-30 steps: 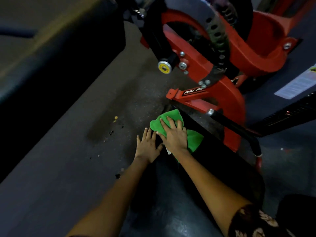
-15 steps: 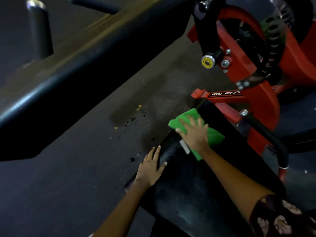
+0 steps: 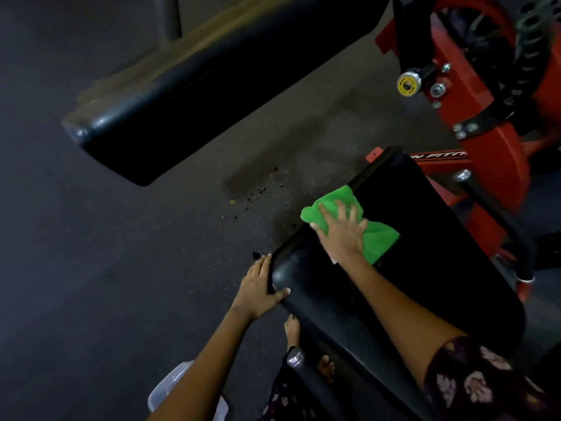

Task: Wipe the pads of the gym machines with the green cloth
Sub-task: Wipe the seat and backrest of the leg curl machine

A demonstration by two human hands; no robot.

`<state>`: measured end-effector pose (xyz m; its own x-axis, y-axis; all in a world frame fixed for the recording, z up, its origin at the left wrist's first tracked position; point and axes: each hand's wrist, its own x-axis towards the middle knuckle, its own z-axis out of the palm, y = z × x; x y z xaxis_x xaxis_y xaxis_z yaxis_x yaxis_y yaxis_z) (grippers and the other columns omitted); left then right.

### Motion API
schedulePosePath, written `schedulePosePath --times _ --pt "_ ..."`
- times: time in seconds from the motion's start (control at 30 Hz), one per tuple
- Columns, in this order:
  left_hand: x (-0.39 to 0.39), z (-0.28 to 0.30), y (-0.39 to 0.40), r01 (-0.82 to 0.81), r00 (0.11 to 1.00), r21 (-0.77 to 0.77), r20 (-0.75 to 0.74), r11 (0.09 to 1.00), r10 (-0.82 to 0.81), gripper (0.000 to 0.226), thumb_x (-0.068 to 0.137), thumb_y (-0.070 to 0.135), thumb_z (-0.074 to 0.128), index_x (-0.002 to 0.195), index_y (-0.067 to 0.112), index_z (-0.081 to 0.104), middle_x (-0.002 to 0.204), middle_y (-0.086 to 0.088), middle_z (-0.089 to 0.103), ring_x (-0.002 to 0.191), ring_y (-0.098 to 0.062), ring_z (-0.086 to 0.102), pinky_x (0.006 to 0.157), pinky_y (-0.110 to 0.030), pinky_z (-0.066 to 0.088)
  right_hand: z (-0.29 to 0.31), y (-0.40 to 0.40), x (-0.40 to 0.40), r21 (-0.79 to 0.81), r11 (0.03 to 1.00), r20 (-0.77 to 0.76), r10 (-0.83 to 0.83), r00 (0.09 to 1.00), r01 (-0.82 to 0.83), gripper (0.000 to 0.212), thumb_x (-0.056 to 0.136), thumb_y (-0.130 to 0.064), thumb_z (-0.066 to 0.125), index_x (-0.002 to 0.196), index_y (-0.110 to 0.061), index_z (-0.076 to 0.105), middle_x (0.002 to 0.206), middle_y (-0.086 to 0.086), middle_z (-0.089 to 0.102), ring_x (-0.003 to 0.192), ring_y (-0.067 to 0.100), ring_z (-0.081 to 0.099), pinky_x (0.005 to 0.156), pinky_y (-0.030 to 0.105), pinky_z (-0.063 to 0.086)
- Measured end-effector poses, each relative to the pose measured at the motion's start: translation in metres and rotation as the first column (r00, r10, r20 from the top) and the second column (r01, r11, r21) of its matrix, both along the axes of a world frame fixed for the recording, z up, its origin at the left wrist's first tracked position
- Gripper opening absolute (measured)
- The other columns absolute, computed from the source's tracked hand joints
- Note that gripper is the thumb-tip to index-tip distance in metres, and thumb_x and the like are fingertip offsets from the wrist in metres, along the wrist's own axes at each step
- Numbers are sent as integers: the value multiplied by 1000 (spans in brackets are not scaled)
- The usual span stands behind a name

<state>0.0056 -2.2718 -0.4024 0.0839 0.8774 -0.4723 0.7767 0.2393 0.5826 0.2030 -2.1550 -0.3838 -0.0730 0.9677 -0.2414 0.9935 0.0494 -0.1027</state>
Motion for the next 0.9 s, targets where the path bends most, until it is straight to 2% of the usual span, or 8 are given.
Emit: schedulePosePath --times 0.07,0.13,0.23,0.33,0.43,0.53,0.77,0.9 --pt "2 2 -6 -277 929 -34 246 960 276 84 90 48 54 151 10 11 155 -7 22 142 -21 21 113 -26 17 -2 -28 -33 -1 994 -16 108 994 -108 56 94 -58 34 146 -36 29 153 6 24 137 33 20 103 55 24" --pt "6 6 -4 -524 730 -156 423 837 536 70 95 50 41 150 13 17 150 -6 30 139 -22 29 114 -29 20 -8 -60 -57 -12 939 -21 343 939 -343 55 93 -59 34 143 -37 34 151 6 30 137 33 26 103 56 24" --pt "4 5 -4 -631 583 -220 498 744 642 62 97 55 27 145 16 31 146 -6 39 132 -18 37 114 -39 26 -21 -91 -63 33 865 48 500 865 -501 55 85 -61 32 131 -40 52 135 3 53 122 30 48 92 55 41" --pt "1 4 -13 -482 794 -74 384 873 471 46 102 37 29 138 11 42 139 -6 45 130 -20 41 108 -29 30 -32 -111 -42 127 832 52 538 842 -539 58 84 -61 31 135 -39 47 133 4 53 118 29 44 89 53 42" --pt "7 -7 -25 -209 976 73 74 975 203 60 100 37 37 150 10 17 157 -6 16 145 -20 13 117 -36 13 -48 -143 -7 258 791 93 552 829 -555 62 82 -59 40 141 -41 34 140 3 41 120 27 40 91 53 38" --pt "18 -12 -39 -149 986 128 -60 981 158 67 99 41 36 151 15 3 160 0 -4 147 -19 0 117 -43 5 -55 -164 7 272 801 132 517 846 -533 77 74 -59 60 141 -42 28 140 4 36 118 28 40 89 53 40" --pt "25 -17 -73 17 981 204 -194 979 24 54 100 43 31 150 35 11 158 -4 -14 139 -30 27 110 -52 23 -54 -189 19 244 816 181 493 851 -524 89 68 -56 74 141 -43 25 139 6 34 117 30 39 84 53 45" --pt "35 -13 -77 68 948 126 -318 990 -24 62 99 48 31 151 32 2 157 -5 -19 146 -31 0 113 -55 11 -75 -251 78 121 860 193 469 862 -495 123 47 -49 87 146 -42 15 141 7 34 118 31 39 79 57 48"
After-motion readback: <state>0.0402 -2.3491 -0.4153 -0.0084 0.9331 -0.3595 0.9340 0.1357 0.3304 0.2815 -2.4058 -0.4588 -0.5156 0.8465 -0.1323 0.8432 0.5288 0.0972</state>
